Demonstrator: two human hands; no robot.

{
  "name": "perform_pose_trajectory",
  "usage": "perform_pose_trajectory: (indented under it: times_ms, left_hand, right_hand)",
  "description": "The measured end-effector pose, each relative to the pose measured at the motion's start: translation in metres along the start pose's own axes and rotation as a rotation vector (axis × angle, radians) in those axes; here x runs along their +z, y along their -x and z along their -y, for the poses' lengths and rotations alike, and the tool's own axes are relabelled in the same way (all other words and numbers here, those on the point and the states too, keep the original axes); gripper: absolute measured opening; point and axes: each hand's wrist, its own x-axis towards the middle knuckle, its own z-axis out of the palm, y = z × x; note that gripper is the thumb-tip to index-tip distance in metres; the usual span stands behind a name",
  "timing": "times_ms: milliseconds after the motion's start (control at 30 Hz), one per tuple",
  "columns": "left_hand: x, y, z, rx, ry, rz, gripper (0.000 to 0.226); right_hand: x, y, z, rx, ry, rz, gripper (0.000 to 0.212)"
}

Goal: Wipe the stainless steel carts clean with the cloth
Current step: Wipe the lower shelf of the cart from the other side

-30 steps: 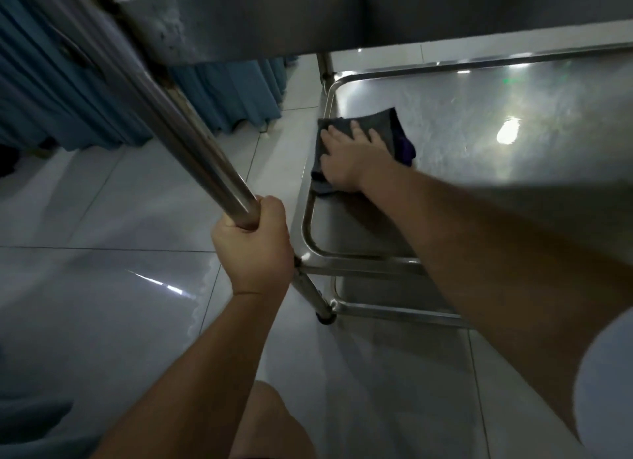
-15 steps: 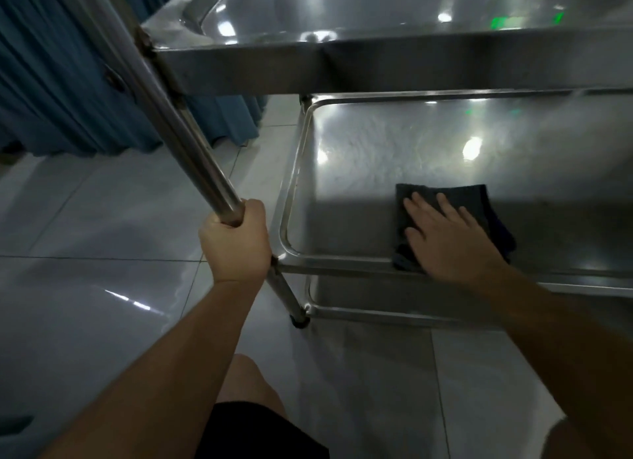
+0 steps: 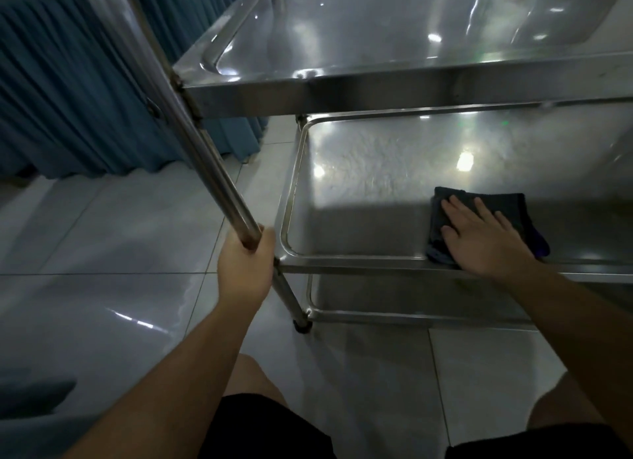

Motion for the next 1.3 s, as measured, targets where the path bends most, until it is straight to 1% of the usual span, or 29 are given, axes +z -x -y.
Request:
perform_pose_trajectory:
  times_ms: [33,67,100,133,167,200,233,300,400,467,533,600,667,733,800,900,967,1033,1100,1167,1200,1233,1300]
  left_hand:
    - [-0.001,0.008,0.009,0.017,-0.055,-0.009,0.01]
    - [0.0,0.018,0.019,0.022,-0.1,-0.051,0.017]
    - [0.002,0.03,0.03,-0.006,-0.12,-0.105,0.027]
    - [0.006,0.043,0.039,-0.061,-0.13,-0.136,0.031]
    - [0.012,0.056,0.046,-0.122,-0.145,-0.12,0.029]
    - [0.019,0.068,0.051,-0.16,-0.178,-0.054,0.025]
    - [0.028,0.077,0.054,-0.157,-0.23,0.038,0.023]
    - [0.043,0.087,0.049,-0.062,-0.313,0.216,0.023]
    - [0.069,0.082,0.019,0.202,-0.336,0.38,0.017]
    - [0.096,0.072,-0.008,0.384,-0.373,0.423,0.012]
    - [0.129,0.061,-0.032,0.509,-0.419,0.43,0.016]
    - [0.162,0.051,-0.049,0.584,-0.464,0.41,0.019]
    - [0.19,0.044,-0.059,0.594,-0.512,0.407,0.023]
    - [0.211,0.04,-0.06,0.575,-0.563,0.404,0.027]
    - [0.225,0.042,-0.054,0.529,-0.623,0.436,0.036]
    - [0.233,0.047,-0.04,0.484,-0.729,0.457,0.046]
    - [0.233,0.05,-0.037,0.458,-0.772,0.444,0.056]
    - [0.234,0.052,-0.039,0.449,-0.792,0.422,0.065]
    - [0.234,0.055,-0.041,0.465,-0.819,0.416,0.068]
    - [0.233,0.057,-0.041,0.471,-0.846,0.427,0.07]
    - [0.233,0.058,-0.041,0.472,-0.858,0.433,0.07]
    - [0.232,0.058,-0.042,0.475,-0.867,0.438,0.07]
    - [0.232,0.059,-0.043,0.476,-0.875,0.441,0.071]
  right_hand:
    - [0.0,0.0,0.001,0.001,0.0,0.002,0.061]
    - [0.0,-0.001,0.001,0.0,0.0,0.003,0.061]
    - [0.0,-0.001,0.001,-0.004,-0.001,0.004,0.062]
    - [0.0,-0.002,0.002,-0.007,-0.005,0.006,0.062]
    - [0.0,-0.002,0.001,-0.008,-0.011,0.009,0.062]
    - [0.0,-0.001,0.001,-0.009,-0.017,0.01,0.062]
    - [0.0,-0.001,0.0,-0.013,-0.021,0.01,0.062]
    - [0.001,0.0,-0.001,-0.024,-0.027,0.004,0.063]
    - [0.002,0.0,-0.003,-0.033,-0.034,0.005,0.063]
    - [0.003,-0.001,-0.004,-0.032,-0.026,0.004,0.064]
    - [0.004,-0.001,-0.003,-0.031,-0.025,0.004,0.064]
    - [0.003,-0.001,-0.005,-0.061,-0.03,-0.002,0.064]
    - [0.001,0.001,-0.016,-0.109,-0.04,-0.004,0.064]
    - [-0.004,0.004,-0.039,-0.126,-0.062,-0.003,0.064]
    - [-0.01,0.009,-0.072,-0.122,-0.07,-0.013,0.062]
    - [-0.018,0.017,-0.143,-0.086,-0.022,-0.036,0.06]
    - [-0.03,0.021,-0.206,0.014,0.008,-0.046,0.06]
    - [-0.045,0.025,-0.265,0.173,-0.021,-0.044,0.059]
    - [-0.052,0.024,-0.296,0.318,-0.051,-0.024,0.059]
    - [-0.048,0.016,-0.284,0.385,-0.056,-0.03,0.062]
    - [-0.045,0.012,-0.265,0.363,-0.058,-0.048,0.064]
    - [-0.041,0.007,-0.241,0.303,-0.059,-0.067,0.066]
    - [-0.031,-0.004,-0.18,0.119,-0.049,-0.094,0.069]
